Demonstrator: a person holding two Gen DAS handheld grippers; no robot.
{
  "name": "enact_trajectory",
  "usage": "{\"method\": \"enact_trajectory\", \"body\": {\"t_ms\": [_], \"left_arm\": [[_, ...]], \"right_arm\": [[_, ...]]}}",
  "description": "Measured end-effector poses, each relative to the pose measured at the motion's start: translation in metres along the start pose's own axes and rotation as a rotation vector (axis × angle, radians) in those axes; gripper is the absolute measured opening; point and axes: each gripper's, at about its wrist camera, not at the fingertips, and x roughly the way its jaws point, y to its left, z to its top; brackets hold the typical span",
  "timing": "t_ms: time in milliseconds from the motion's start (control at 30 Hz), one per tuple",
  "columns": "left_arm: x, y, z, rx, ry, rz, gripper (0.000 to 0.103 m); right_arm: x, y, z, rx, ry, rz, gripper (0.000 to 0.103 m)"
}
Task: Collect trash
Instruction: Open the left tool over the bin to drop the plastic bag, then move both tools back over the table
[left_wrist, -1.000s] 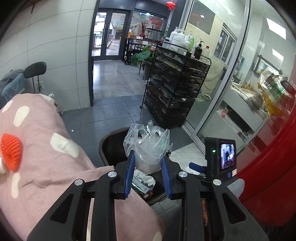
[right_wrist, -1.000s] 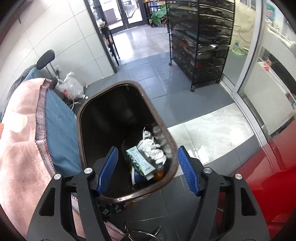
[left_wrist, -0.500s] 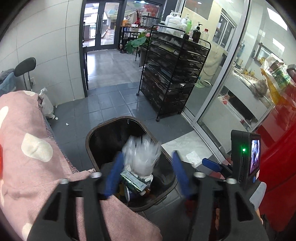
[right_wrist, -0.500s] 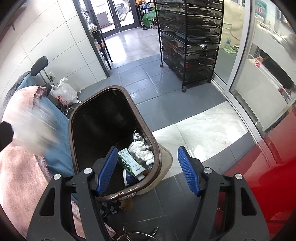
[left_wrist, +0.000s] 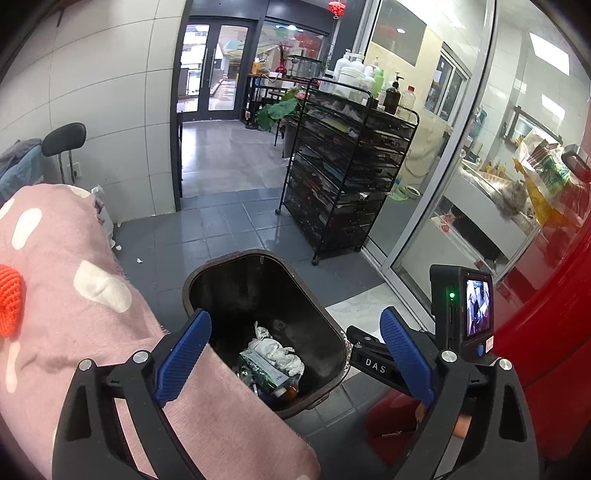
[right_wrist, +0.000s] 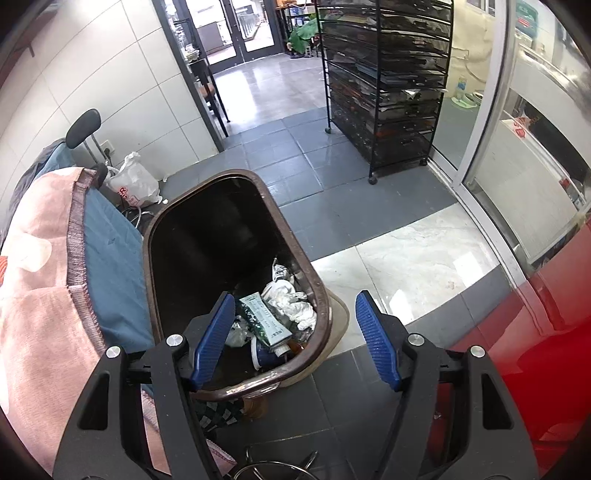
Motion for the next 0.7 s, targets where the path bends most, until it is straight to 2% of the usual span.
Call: {"method": "enact_trajectory", "body": {"t_ms": [200, 300, 700], "left_arm": [[-0.025, 0.005, -0.003, 0.01, -0.04, 0.039, 0.094], [-0.036, 0.011, -0.006, 0.004, -0.062, 0.077, 0.095], [-0.085, 0.064, -0.023, -0.105, -0.123, 0.208, 0.096]], "right_arm": [[-0.008, 0.018, 0.001, -0.029, -0.014, 0.027, 0.069], [-0.014, 0.027, 0.001, -0.044, -0.029, 0.043, 0.078], [-0.051, 0.09, 0.003, -0.182, -0.085, 0.163, 0.079]]}}
